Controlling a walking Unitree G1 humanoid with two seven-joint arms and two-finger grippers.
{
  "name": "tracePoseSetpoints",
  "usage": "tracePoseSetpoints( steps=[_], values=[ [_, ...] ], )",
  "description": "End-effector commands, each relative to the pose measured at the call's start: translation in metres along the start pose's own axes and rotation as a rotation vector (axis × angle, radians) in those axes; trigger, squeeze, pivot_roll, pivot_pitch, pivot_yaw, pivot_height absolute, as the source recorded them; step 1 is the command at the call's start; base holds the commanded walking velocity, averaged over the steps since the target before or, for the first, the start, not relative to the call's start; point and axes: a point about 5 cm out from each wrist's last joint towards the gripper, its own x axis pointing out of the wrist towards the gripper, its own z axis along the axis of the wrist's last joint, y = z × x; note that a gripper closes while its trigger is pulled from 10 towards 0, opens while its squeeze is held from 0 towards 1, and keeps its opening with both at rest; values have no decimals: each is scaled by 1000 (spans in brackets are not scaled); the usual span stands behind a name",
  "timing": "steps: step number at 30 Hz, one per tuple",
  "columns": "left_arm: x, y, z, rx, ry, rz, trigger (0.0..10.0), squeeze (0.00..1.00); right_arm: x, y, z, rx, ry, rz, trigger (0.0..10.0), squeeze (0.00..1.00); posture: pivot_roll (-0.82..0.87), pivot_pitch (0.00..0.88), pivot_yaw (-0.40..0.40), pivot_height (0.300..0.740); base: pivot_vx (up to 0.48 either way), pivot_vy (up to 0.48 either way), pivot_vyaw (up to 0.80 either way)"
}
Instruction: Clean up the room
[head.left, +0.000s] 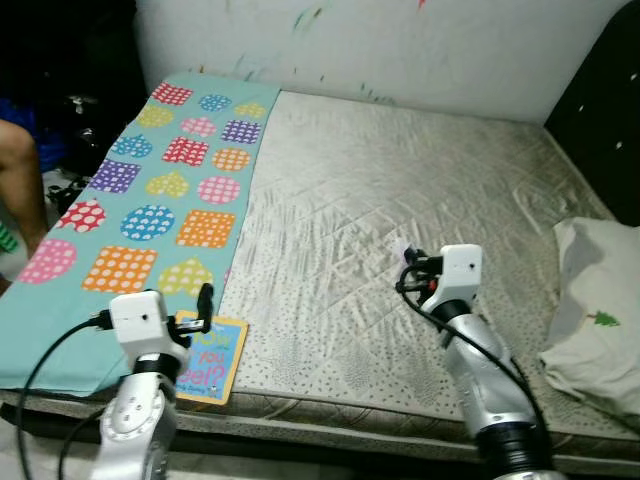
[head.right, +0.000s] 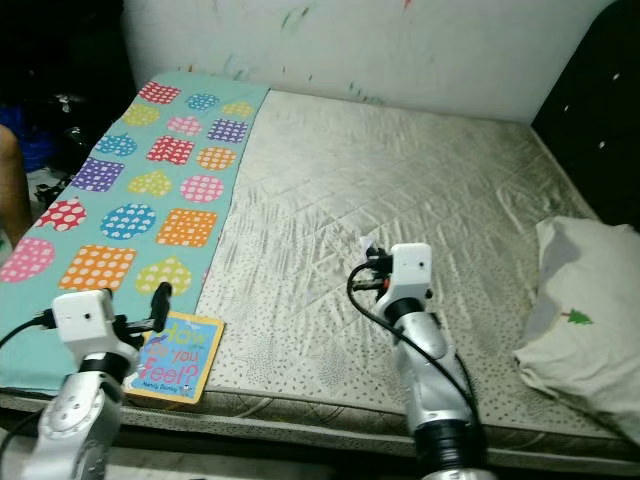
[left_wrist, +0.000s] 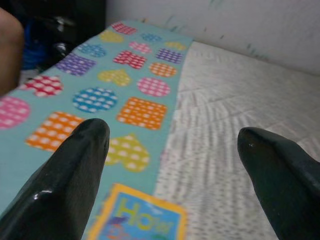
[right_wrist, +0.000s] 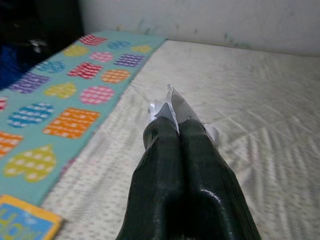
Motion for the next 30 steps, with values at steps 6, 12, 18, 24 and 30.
tracePoseSetpoints(
  steps=[6,12,18,24,30],
  values=[
    [0,-5,-2,-9,9,-11,10000,0,-3,-12,0,-7,4,-39,10000,0,47,69,-93,740,0,358,0],
    [1,-6,-2,-8,9,-16,10000,0,-2,-11,-1,-10,7,-38,10000,0,49,63,-91,740,0,360,0],
    [2,-7,-2,-6,9,-18,10000,0,-2,-10,-2,-10,8,-32,10000,0,51,58,-91,740,0,359,0],
    [3,-7,-2,-6,9,-21,10000,0,-1,-10,-2,-13,9,-26,10000,0,50,52,-90,740,0,361,0],
    [3,-9,-3,-6,9,-27,10000,0,1,-10,-2,-15,8,-20,10000,0,50,46,-90,740,0,364,0]
  ],
)
